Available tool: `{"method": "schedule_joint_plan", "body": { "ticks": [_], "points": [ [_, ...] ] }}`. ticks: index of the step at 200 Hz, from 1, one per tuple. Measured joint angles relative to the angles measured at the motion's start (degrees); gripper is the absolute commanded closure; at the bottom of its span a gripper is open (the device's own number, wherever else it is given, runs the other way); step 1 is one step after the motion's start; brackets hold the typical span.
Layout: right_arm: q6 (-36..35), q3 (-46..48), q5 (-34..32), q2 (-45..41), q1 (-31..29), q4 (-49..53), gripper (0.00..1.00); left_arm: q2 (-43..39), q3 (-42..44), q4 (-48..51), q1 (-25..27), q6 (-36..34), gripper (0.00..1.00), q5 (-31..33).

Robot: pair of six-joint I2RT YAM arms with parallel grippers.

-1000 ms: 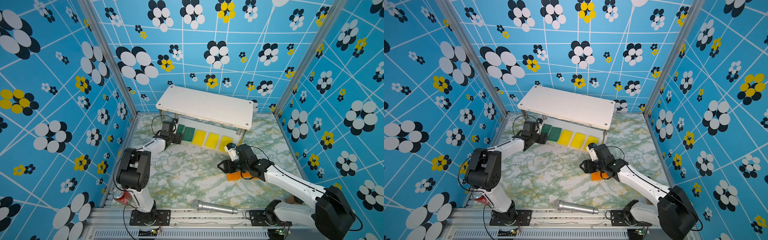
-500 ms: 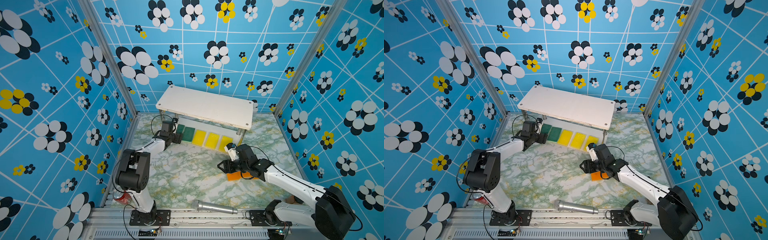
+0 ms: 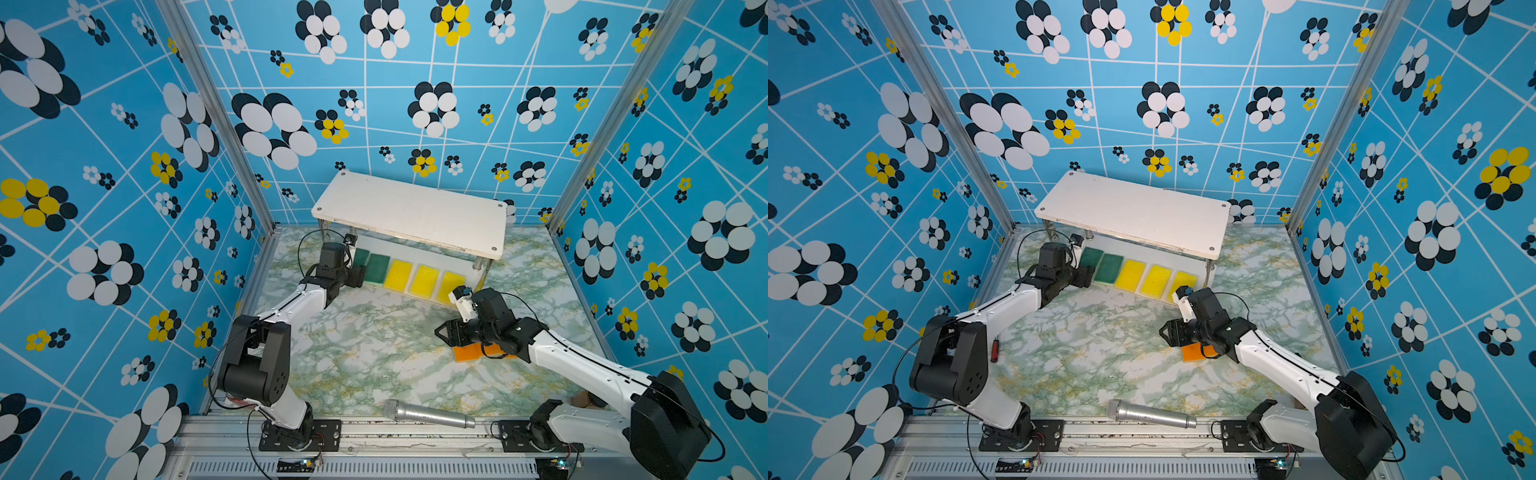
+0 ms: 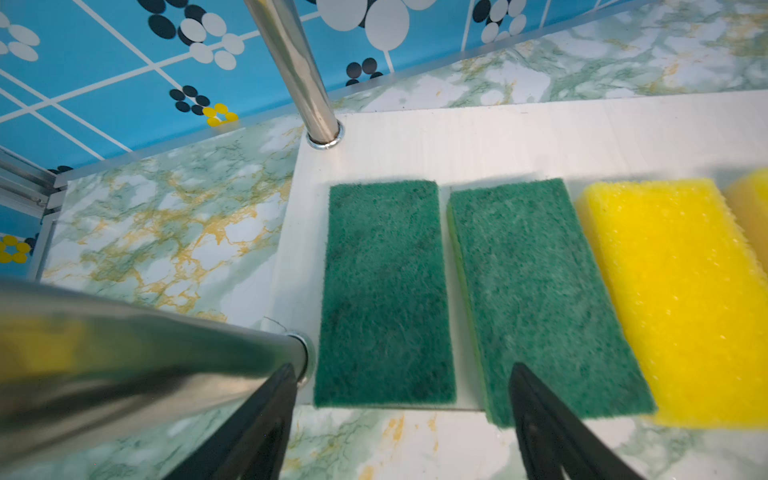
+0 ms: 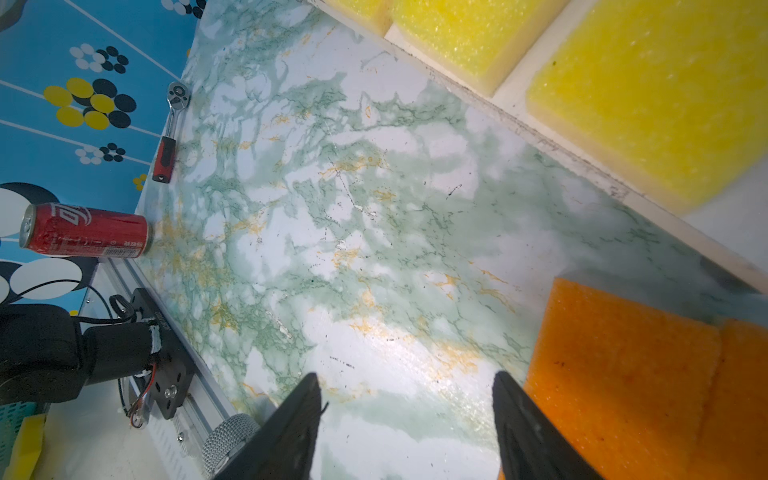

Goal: Place and organize the cleaning sponges onto the shelf
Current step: 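Withdraw the left gripper from the shelf while the right gripper moves toward the orange sponges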

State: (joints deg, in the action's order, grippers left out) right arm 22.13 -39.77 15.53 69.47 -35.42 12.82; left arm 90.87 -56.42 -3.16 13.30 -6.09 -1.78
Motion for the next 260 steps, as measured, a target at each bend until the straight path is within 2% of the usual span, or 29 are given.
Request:
{"method": "schedule_joint_plan", "body": {
  "ticks": [65, 135, 221, 229, 234, 260],
  "points": [
    [0.24, 0.85, 0.02, 0.00, 0.00, -0.63, 0.32, -8.17, 7.39, 0.11, 5.16, 3.10, 0.14, -0.15],
    [0.70, 0.85, 0.04, 0.04, 0.00, -1.53, 0.32, -8.48, 8.26, 3.65, 6.34, 6.16, 0.14, 6.19],
    [0.85, 0.85, -0.02, 0.13, 0.00, -1.44, 0.32, -9.90, 9.88, 7.89, 11.06, 8.09, 0.14, 8.33],
    [0.85, 0.85, -0.07, -0.04, 0.00, -1.38, 0.32, -9.92, 10.10, 8.15, 11.28, 8.31, 0.12, 8.44],
    [0.87, 0.85, -0.15, -0.28, 0.00, -1.16, 0.32, -10.01, 10.27, 8.35, 11.50, 8.46, 0.00, 8.52],
    [1.09, 0.85, -1.33, -2.73, 0.00, 1.44, 0.32, -11.52, 11.15, 10.14, 13.57, 9.44, 0.01, 8.02]
  ]
}}
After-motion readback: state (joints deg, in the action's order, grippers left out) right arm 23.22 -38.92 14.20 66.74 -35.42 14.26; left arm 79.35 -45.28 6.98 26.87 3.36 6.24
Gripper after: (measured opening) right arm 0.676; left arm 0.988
